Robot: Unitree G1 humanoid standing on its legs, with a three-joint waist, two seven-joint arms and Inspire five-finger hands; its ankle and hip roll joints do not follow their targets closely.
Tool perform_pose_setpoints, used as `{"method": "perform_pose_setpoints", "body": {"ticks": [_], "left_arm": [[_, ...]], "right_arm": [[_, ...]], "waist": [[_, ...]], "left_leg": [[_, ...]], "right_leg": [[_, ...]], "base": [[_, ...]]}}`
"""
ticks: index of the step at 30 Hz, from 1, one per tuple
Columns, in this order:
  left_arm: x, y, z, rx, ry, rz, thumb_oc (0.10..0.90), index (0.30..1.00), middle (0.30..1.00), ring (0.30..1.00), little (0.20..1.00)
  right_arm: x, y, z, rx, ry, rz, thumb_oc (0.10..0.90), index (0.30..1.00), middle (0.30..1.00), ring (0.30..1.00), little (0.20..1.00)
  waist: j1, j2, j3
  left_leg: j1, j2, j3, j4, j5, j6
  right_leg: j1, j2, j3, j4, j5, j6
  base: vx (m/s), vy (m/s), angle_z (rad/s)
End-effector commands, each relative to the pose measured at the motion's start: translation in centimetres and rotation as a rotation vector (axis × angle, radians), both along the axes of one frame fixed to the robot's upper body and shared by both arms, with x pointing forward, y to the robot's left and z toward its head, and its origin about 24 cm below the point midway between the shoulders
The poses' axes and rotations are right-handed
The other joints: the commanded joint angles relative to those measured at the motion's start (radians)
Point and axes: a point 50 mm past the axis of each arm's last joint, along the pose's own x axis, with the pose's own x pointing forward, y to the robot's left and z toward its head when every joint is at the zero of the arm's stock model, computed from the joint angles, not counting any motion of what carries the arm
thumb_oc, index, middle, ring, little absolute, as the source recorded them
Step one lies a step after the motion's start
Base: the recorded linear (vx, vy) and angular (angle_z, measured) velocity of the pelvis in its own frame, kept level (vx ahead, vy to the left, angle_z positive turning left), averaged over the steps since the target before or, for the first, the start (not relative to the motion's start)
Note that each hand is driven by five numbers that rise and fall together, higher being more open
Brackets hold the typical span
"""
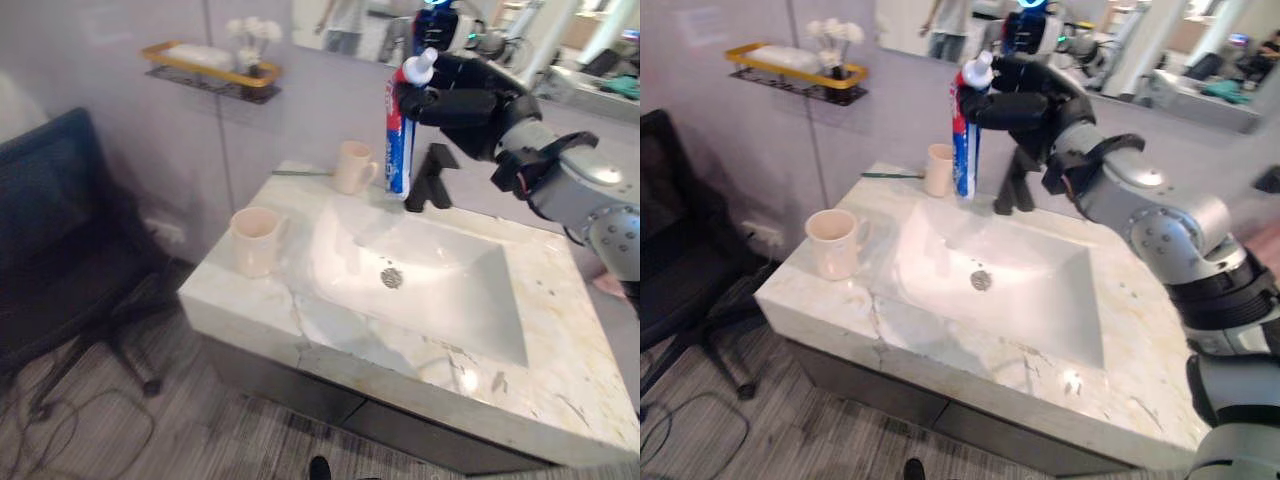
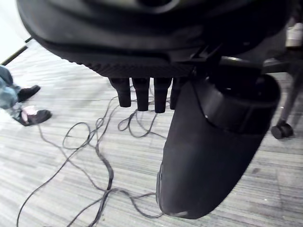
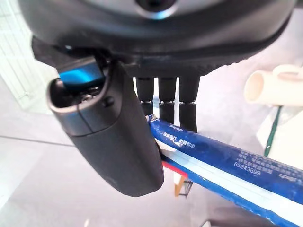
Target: Organize the bathroom.
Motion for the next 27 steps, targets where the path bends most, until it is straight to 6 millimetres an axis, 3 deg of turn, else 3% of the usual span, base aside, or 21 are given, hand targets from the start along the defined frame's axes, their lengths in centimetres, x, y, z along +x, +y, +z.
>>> {"method": "perform_pose_setpoints", "body": {"ticks": [1, 2, 4, 5, 7, 11, 18, 27], "left_arm": [[-1.7, 4.0, 1.8, 0.156, 0.105, -0.068, 0.800, 0.900, 0.900, 0.900, 0.900], [-1.4, 3.9, 1.8, 0.153, 0.101, -0.076, 0.800, 0.900, 0.900, 0.900, 0.900], [0.4, 3.5, 1.9, 0.132, 0.100, -0.139, 0.800, 0.900, 0.900, 0.900, 0.900], [0.4, 3.5, 1.9, 0.132, 0.100, -0.139, 0.800, 0.900, 0.900, 0.900, 0.900], [1.6, 2.7, 1.7, 0.099, 0.094, -0.146, 0.800, 0.900, 0.900, 0.900, 0.900], [0.8, 2.4, 1.7, 0.113, 0.116, -0.053, 0.800, 0.900, 0.900, 0.900, 0.900], [-2.0, 2.0, 1.0, 0.093, 0.148, 0.012, 0.800, 0.900, 0.900, 0.900, 0.900], [-2.1, 1.3, 0.4, 0.057, 0.127, -0.048, 0.800, 0.900, 0.900, 0.900, 0.900]], "right_arm": [[-1.9, -1.4, 6.7, 0.175, -0.303, -0.033, 0.400, 0.300, 0.300, 0.300, 0.300], [-1.8, -1.4, 6.6, 0.174, -0.305, -0.031, 0.400, 0.300, 0.300, 0.300, 0.300], [-1.3, -1.8, 6.0, 0.166, -0.299, -0.043, 0.400, 0.300, 0.300, 0.300, 0.300], [-1.3, -1.8, 6.0, 0.166, -0.299, -0.043, 0.400, 0.300, 0.300, 0.300, 0.300], [-0.4, -3.2, 5.0, 0.159, -0.295, -0.030, 0.400, 0.300, 0.300, 0.300, 0.300], [0.0, -3.4, 4.4, 0.150, -0.313, 0.030, 0.400, 0.300, 0.300, 0.300, 0.300], [-0.2, -3.2, 5.1, 0.117, -0.363, 0.081, 0.400, 0.300, 0.300, 0.300, 0.300], [-1.8, -2.6, 7.4, 0.096, -0.497, 0.164, 0.400, 0.300, 0.300, 0.300, 0.300]], "waist": [[-0.011, -0.025, -0.078], [-0.013, -0.021, -0.079], [-0.051, 0.013, -0.085], [-0.051, 0.013, -0.085], [-0.089, 0.054, -0.078], [-0.102, 0.074, -0.065], [-0.094, 0.070, -0.072], [-0.092, 0.057, -0.087]], "left_leg": [[0.039, 0.111, 0.032, -0.013, -0.028, 0.093], [0.047, 0.112, 0.041, -0.036, -0.021, 0.094], [0.107, 0.111, 0.099, -0.170, 0.024, 0.095], [0.107, 0.111, 0.099, -0.170, 0.024, 0.095], [0.128, 0.077, 0.115, -0.253, 0.039, 0.105], [0.135, 0.062, 0.150, -0.293, 0.041, 0.113], [0.114, 0.045, 0.210, -0.255, 0.015, 0.127], [0.108, 0.031, 0.211, -0.195, -0.028, 0.142]], "right_leg": [[0.024, -0.029, 0.114, 0.121, -0.069, 0.177], [0.022, -0.032, 0.111, 0.122, -0.071, 0.180], [0.002, -0.042, 0.125, 0.119, -0.069, 0.196], [0.002, -0.042, 0.125, 0.119, -0.069, 0.196], [-0.038, -0.076, 0.170, 0.117, -0.049, 0.228], [-0.057, -0.079, 0.196, 0.097, -0.034, 0.242], [-0.065, -0.087, 0.216, 0.085, -0.034, 0.254], [-0.055, -0.093, 0.258, 0.097, -0.036, 0.259]], "base": [[0.04, 0.173, 0.96], [0.03, 0.205, 0.47], [0.07, 0.234, 0.30], [0.06, 0.329, 0.43], [0.07, 0.431, 0.62], [-0.02, 0.247, 0.19], [0.00, 0.141, -0.32], [0.05, 0.067, -0.07]]}}
